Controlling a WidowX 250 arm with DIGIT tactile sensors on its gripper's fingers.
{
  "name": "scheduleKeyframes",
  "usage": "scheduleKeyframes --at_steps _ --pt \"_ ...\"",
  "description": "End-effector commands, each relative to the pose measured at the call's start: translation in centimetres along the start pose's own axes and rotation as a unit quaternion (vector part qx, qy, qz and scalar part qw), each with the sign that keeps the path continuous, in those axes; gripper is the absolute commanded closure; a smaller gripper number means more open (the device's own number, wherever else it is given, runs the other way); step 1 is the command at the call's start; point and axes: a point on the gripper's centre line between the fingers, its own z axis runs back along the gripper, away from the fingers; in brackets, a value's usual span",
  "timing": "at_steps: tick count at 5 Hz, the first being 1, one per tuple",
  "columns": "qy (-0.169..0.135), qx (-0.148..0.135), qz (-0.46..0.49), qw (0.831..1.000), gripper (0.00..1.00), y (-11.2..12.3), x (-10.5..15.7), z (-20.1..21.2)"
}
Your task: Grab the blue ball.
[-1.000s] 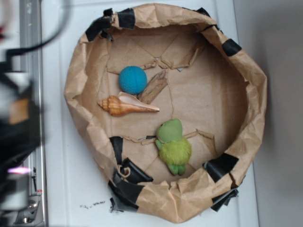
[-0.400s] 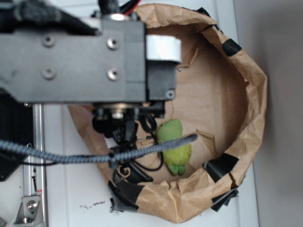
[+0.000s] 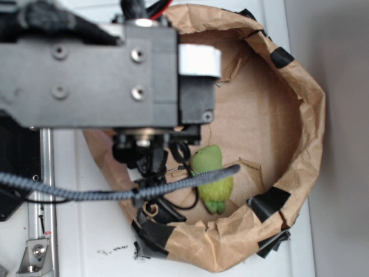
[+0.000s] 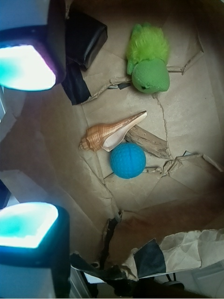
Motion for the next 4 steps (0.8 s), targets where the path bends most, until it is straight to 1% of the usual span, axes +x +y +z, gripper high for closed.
scheduleKeyframes --at_steps 1,2,3,4 --pt "-0.080 -0.032 -0.092 0.992 0.00 2.2 7.7 -5.6" --pt "-0.072 -0.040 -0.137 0.987 0.00 2.4 7.5 -7.3" --pt "-0.081 -0.063 -0.197 0.975 0.00 3.6 5.9 -8.3" --pt "-0.080 -0.066 -0.223 0.969 0.00 3.8 4.8 -8.7"
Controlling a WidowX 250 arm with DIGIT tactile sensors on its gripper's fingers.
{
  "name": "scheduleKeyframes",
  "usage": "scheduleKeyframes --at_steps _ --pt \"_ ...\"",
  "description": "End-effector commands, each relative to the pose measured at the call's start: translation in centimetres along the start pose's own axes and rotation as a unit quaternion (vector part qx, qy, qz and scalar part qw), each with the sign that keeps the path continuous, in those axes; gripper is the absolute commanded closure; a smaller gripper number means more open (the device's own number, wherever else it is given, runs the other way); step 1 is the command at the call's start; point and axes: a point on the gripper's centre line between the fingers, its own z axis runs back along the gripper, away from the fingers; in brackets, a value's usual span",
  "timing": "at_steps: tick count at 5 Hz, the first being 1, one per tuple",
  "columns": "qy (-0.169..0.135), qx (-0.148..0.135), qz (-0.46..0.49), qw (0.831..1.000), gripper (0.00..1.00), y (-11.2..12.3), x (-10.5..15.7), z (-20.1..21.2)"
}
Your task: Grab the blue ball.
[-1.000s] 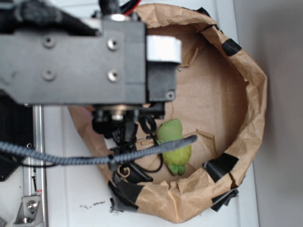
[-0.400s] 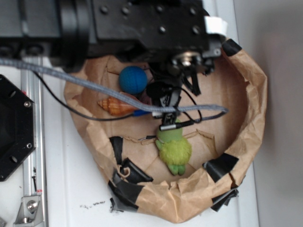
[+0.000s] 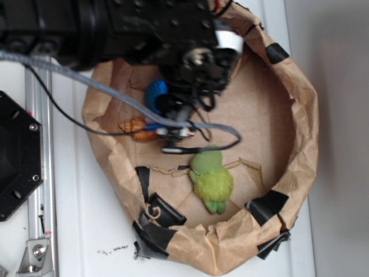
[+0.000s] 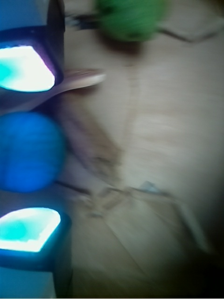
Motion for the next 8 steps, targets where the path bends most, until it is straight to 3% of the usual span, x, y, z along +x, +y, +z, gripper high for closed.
scheduleKeyframes --at_steps 1,2,3,4,5,7,8 --pt "-0.055 0.022 -0.043 0.997 0.00 1.0 -1.5 1.7" --pt "-0.073 0.060 -0.073 0.993 0.00 1.1 -1.7 1.1" --pt "-0.058 0.064 -0.052 0.995 0.00 2.0 -1.4 0.3" --pt "-0.037 0.052 -0.003 0.998 0.12 2.2 0.5 -0.4" --pt "-0.029 0.043 0.026 0.998 1.00 2.4 2.2 -0.5" --pt "-0.014 0.070 0.059 0.996 1.00 3.7 3.7 -1.4" --pt "-0.026 0.067 0.055 0.996 1.00 3.0 3.4 -0.5"
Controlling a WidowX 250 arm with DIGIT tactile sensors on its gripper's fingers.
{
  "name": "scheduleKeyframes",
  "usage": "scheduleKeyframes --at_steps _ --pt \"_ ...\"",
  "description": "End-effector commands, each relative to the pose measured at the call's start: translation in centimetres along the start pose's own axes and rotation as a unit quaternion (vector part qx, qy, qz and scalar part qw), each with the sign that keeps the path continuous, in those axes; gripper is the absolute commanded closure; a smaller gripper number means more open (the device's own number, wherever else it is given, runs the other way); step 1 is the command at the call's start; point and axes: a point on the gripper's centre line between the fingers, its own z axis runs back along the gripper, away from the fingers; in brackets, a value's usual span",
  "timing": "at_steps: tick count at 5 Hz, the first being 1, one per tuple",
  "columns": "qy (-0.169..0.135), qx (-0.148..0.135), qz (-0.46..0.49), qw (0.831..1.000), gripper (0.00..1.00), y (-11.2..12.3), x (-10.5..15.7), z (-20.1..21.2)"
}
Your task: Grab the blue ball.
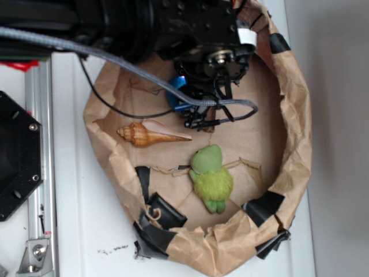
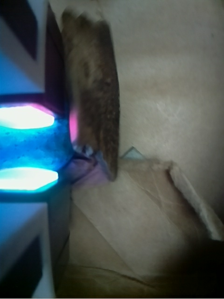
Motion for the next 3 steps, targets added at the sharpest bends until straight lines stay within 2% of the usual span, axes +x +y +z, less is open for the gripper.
scheduleKeyframes --at_steps 1,3 --pt "-0.048 0.001 -0.004 0.999 1.00 0.3 0.6 2.9" --pt "-0.054 -0.032 -0.015 0.998 1.00 -0.6 -0.1 6.6"
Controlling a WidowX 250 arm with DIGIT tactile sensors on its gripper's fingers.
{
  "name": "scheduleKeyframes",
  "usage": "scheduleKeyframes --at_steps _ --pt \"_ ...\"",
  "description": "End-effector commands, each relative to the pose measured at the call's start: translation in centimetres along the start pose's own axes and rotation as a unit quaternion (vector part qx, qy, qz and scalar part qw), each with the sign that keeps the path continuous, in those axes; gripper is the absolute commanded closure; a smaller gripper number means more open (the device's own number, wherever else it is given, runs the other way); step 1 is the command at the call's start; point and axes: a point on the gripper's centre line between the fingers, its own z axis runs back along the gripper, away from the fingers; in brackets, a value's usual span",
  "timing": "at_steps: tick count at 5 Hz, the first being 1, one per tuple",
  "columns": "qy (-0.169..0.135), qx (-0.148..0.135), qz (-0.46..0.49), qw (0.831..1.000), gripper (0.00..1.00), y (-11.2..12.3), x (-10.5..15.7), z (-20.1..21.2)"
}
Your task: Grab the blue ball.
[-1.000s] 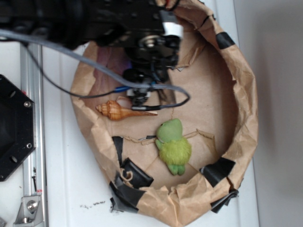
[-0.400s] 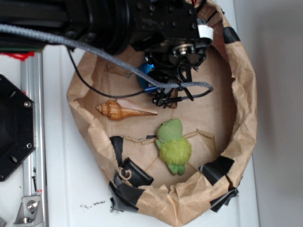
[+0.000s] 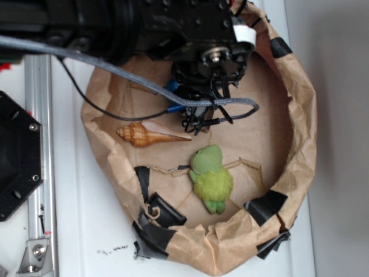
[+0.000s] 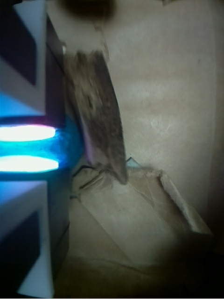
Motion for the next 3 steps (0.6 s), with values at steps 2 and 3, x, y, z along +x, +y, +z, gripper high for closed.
scheduleKeyframes --at_steps 2,3 --pt "-0.082 -0.038 -0.013 0.996 1.00 -1.3 0.4 8.7" --pt "-0.105 -0.080 0.030 0.991 1.00 -1.9 0.2 9.6"
